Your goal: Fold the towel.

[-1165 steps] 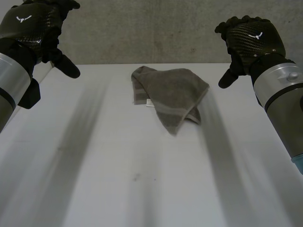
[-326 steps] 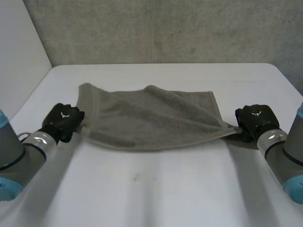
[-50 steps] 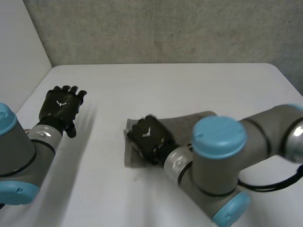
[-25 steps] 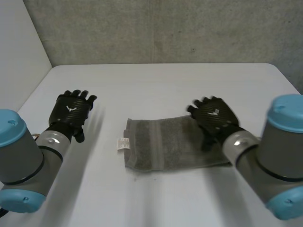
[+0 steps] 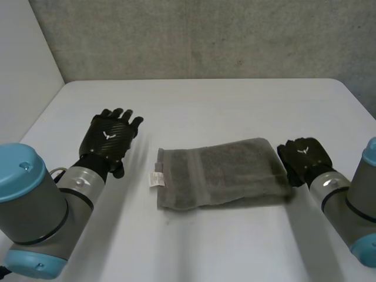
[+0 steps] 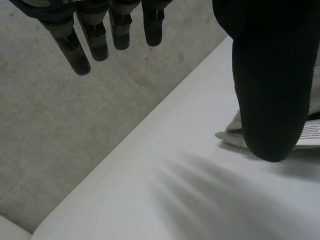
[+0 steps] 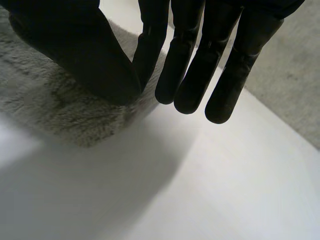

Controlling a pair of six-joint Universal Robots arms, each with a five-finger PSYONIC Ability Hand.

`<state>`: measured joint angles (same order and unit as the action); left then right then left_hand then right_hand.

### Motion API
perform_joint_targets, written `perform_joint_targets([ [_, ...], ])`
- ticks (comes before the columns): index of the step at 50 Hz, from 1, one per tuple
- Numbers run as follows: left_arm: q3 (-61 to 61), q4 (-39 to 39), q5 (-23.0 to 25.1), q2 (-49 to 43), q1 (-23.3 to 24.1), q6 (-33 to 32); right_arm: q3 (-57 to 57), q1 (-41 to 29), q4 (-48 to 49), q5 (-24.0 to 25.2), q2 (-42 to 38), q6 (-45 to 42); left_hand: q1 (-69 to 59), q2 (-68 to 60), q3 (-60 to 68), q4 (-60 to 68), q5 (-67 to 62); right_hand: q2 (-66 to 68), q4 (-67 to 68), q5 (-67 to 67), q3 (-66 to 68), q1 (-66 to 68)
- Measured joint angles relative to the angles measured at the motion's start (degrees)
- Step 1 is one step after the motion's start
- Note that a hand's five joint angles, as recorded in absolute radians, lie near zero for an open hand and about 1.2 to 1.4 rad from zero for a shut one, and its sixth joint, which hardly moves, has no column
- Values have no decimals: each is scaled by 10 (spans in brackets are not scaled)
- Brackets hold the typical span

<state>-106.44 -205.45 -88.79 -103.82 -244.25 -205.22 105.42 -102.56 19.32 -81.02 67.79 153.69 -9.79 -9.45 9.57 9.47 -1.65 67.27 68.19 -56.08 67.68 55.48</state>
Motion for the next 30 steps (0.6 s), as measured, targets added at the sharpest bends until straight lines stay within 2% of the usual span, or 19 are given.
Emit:
perform_joint_targets([
  [3,0,0,0,1,-7,0,-17,-13,-1,-2,2,-2,0,0,0,0,0,0,0,-2,0,2],
  [10,-1,0,0,3,-18,0,-95,-139,-5,-3,13,14,0,0,0,0,0,0,2,-4,0,2],
  [12,-1,0,0,3,-18,0,-102,-152,-5,-2,12,17,0,0,0,0,0,0,2,-4,0,2],
  [14,-2,0,0,3,-19,0,-125,-211,-6,-1,2,29,0,0,0,0,0,0,2,-4,0,2],
  [18,-4,0,0,4,-22,0,-141,-263,-9,-6,-21,41,0,0,0,0,0,0,2,-5,0,2],
  [19,-5,0,0,4,-25,0,-146,-282,-12,-16,-32,47,0,0,0,0,0,-93,-83,71,-82,-77],
  [21,-7,0,1,5,-28,0,-147,-288,-14,-21,-37,51,0,0,0,0,0,-93,-83,71,-82,-77],
  [22,-7,0,1,5,-29,0,-147,-292,-16,-32,-41,55,0,0,0,0,0,-278,-269,249,-267,-226],
  [24,-10,0,1,6,-34,0,-143,-282,-20,-55,-42,61,0,0,0,0,0,-371,-379,360,-374,-300],
  [25,-11,0,1,6,-35,0,-140,-273,-22,-62,-41,62,0,0,0,0,0,-371,-379,360,-374,-300],
  [26,-11,0,2,6,-37,0,-135,-261,-23,-69,-38,63,0,0,0,0,0,-417,-433,413,-425,-331],
  [30,-13,-1,3,6,-41,0,-101,-189,-30,-78,-15,57,0,0,0,0,0,-417,-436,417,-427,-331],
])
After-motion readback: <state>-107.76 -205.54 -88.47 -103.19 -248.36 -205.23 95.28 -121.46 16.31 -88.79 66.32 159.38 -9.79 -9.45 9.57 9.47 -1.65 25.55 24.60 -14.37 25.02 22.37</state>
